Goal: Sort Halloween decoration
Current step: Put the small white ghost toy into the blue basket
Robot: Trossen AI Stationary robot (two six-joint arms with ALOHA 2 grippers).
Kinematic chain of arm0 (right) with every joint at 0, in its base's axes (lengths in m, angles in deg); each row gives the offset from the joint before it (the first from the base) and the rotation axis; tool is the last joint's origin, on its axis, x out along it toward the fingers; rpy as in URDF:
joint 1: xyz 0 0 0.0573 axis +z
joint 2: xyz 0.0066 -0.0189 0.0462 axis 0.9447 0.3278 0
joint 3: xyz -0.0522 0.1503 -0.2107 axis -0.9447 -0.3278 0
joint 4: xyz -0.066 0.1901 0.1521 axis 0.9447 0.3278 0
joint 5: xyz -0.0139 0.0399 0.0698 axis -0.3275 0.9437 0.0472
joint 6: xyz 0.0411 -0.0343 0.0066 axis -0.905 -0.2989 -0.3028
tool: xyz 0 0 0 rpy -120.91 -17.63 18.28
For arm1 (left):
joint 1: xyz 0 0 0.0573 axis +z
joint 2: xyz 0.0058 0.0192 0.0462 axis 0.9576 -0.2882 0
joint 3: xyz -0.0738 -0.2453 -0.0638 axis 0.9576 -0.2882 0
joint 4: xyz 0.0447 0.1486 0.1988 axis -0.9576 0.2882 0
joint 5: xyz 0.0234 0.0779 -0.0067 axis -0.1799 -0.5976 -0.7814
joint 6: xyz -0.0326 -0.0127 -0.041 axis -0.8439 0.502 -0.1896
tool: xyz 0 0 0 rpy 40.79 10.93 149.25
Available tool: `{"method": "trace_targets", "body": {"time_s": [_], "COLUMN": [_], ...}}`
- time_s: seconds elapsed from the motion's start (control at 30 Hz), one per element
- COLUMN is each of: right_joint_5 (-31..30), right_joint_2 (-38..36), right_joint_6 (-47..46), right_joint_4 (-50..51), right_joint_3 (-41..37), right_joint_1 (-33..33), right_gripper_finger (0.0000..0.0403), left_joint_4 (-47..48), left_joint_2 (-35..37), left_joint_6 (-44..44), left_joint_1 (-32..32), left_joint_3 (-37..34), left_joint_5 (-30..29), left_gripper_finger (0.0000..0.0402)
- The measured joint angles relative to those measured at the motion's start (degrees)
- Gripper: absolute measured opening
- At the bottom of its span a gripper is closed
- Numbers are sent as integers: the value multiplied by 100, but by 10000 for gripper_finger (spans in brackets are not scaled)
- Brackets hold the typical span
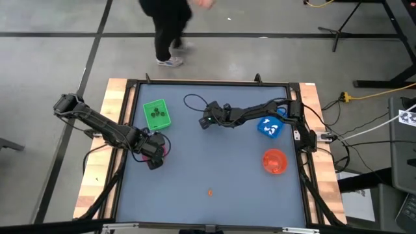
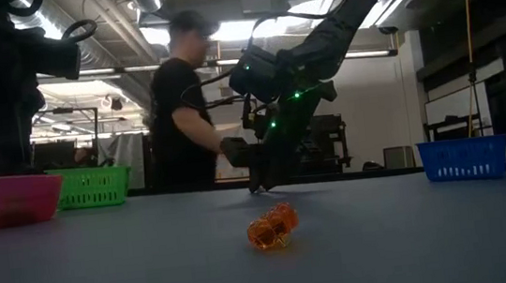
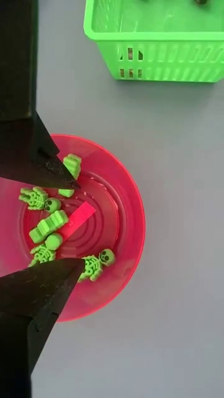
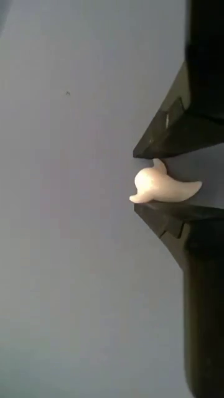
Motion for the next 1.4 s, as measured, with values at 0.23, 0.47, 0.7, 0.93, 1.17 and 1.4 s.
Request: {"method": "trace_targets", "body": {"time_s": [0.23,0.47,0.7,0.93,1.17,1.4], "right_joint_5": [1,3,3,4,5,5], "right_joint_2": [2,2,2,2,2,2], "right_joint_6": [36,38,40,43,45,45], "right_joint_4": [-23,-25,-25,-24,-23,-23], "right_joint_3": [0,0,-2,-2,-2,-2], "right_joint_1": [2,2,2,2,2,2], "right_gripper_finger": [94,92,92,91,91,91], "left_joint_4": [0,1,0,2,0,0], "left_joint_2": [0,0,0,0,0,0], "left_joint_6": [0,0,0,0,0,0], "left_joint_1": [0,-2,0,0,0,0], "left_joint_3": [0,0,0,0,0,0], "left_joint_5": [0,0,0,0,0,0], "left_gripper_finger": [175,175,175,175,175,175]}}
